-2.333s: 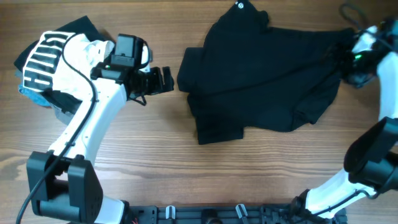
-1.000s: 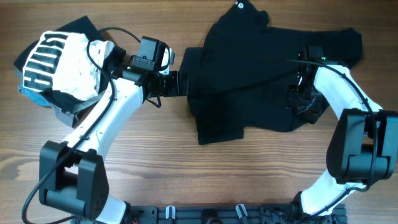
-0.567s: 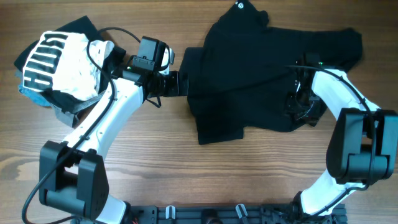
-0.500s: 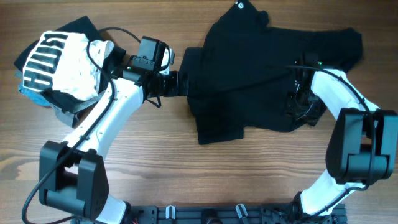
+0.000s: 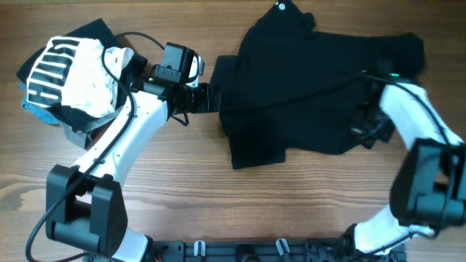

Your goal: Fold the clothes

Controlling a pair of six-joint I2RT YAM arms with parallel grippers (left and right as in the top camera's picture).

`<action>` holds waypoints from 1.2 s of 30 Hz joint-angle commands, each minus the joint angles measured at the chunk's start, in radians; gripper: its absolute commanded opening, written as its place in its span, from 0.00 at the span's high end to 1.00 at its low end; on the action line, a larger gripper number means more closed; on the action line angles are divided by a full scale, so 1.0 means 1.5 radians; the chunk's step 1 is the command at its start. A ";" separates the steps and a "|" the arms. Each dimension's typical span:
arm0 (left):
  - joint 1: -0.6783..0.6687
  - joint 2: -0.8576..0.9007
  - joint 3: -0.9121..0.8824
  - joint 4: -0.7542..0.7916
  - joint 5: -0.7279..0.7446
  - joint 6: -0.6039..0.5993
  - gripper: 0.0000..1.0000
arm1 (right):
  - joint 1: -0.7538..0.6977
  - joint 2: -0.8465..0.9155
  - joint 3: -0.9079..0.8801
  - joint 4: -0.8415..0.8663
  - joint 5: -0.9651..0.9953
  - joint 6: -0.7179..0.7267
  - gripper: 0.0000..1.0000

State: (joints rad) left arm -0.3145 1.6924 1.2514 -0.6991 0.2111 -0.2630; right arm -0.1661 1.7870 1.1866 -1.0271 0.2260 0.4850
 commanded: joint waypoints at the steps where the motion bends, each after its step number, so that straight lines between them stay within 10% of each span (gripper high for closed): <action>1: -0.003 0.007 -0.004 -0.001 0.003 0.017 0.00 | -0.129 -0.063 0.008 0.001 0.019 0.065 0.96; 8: -0.003 0.007 -0.004 -0.013 0.004 0.017 0.00 | -0.352 -0.073 0.007 0.022 0.013 0.056 0.95; 12: -0.003 0.007 -0.004 -0.026 0.004 0.017 0.00 | -0.440 -0.073 0.007 0.046 0.004 0.063 0.47; 24: -0.081 0.020 -0.019 -0.053 0.056 0.067 0.00 | -0.443 -0.073 0.007 0.087 -0.321 -0.121 0.39; 36: -0.164 0.174 -0.037 -0.005 0.064 0.066 0.00 | -0.376 -0.073 0.007 0.073 -0.342 -0.134 0.36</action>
State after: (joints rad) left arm -0.5629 1.9186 1.2064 -0.7280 0.2836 -0.1841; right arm -0.7399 1.6886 1.1877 -0.9154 -0.2596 0.3073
